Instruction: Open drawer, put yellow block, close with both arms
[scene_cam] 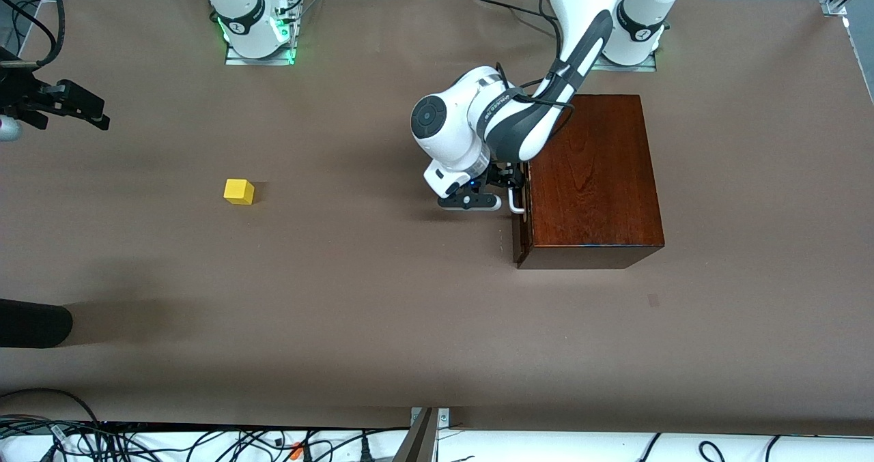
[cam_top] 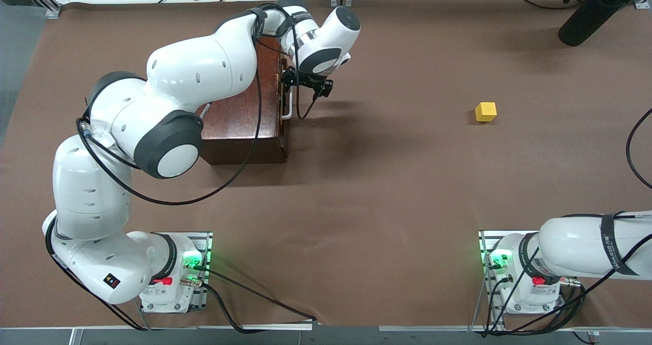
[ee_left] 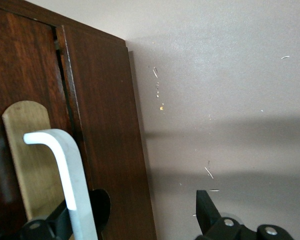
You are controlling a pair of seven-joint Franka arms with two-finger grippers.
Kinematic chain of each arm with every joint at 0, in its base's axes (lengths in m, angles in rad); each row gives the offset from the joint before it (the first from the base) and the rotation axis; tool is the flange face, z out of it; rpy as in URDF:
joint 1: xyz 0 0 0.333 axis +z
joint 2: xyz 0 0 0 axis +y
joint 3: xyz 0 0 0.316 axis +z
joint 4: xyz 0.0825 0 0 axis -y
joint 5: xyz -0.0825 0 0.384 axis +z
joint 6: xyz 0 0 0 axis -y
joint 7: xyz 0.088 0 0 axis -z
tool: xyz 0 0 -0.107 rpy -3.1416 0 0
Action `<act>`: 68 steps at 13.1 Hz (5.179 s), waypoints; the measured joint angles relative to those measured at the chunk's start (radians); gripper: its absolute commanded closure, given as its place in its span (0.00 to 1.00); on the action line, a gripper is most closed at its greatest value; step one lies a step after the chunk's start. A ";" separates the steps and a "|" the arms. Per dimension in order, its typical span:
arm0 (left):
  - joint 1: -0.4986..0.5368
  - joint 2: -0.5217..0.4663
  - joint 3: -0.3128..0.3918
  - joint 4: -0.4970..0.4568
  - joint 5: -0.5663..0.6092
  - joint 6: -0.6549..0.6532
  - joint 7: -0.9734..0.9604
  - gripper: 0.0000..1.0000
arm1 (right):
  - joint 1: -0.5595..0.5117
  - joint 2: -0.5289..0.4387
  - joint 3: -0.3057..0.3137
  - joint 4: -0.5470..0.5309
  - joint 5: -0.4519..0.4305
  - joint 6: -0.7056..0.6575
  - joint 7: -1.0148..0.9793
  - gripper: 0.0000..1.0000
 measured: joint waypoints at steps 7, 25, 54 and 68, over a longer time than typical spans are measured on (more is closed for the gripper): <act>0.000 -0.004 0.004 -0.002 -0.053 0.070 -0.019 0.00 | -0.001 0.000 -0.001 0.001 0.000 0.000 0.000 0.00; -0.023 -0.022 0.017 -0.007 -0.153 0.230 -0.080 0.00 | -0.004 0.000 -0.004 0.003 0.000 0.001 0.000 0.00; -0.081 0.025 0.023 0.124 -0.154 0.106 -0.111 0.00 | 0.053 0.058 0.065 -0.241 0.000 0.281 0.116 0.00; 0.180 -0.241 0.024 0.270 -0.155 -0.368 0.208 0.00 | 0.051 0.208 0.054 -0.798 0.000 1.033 0.113 0.00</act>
